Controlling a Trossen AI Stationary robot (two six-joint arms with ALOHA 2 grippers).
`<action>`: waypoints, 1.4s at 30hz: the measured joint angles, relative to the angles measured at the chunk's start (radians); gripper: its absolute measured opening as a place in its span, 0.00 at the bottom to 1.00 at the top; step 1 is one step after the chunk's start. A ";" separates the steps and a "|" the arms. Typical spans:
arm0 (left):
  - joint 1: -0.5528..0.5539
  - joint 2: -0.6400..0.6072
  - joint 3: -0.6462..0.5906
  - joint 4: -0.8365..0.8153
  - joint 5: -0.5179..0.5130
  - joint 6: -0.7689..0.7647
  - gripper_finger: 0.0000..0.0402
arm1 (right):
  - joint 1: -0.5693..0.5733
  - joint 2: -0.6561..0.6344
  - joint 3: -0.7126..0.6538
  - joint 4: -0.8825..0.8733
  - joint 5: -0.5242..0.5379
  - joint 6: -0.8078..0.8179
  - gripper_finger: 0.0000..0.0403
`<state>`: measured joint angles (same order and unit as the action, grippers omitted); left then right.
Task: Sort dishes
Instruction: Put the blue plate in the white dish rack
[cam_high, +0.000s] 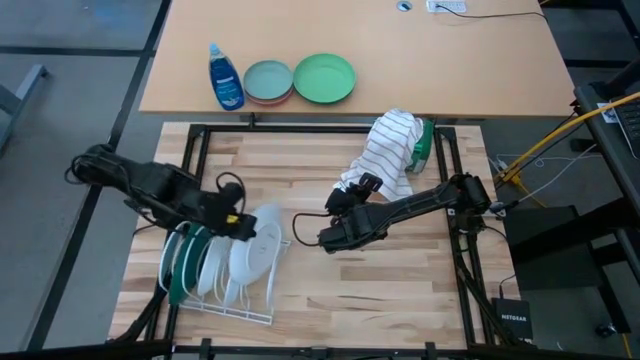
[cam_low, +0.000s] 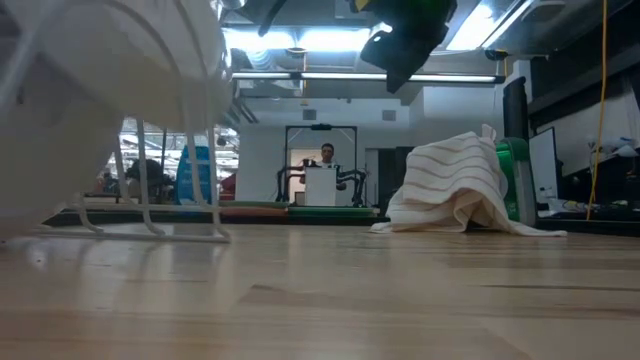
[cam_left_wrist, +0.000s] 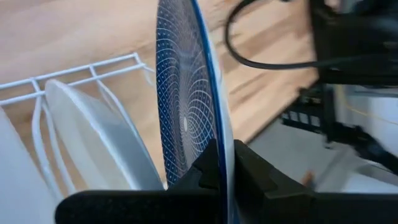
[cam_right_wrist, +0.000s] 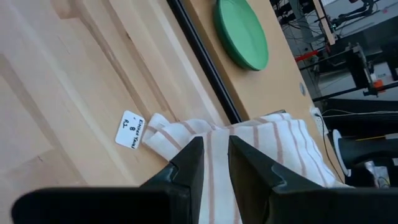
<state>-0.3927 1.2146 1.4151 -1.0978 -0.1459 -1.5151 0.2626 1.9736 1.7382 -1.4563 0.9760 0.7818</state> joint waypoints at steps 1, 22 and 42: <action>0.000 0.018 0.000 0.000 -0.003 0.004 0.02 | 0.000 0.000 0.000 0.002 0.000 0.000 0.19; -0.002 0.251 0.000 -0.007 0.023 0.093 0.08 | 0.000 0.000 0.000 0.004 -0.001 -0.002 0.19; -0.010 0.251 -0.001 -0.007 0.012 0.210 0.17 | 0.000 0.000 0.000 0.008 -0.001 -0.002 0.19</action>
<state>-0.4023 1.4654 1.4143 -1.1045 -0.1341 -1.3048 0.2630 1.9736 1.7382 -1.4481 0.9749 0.7799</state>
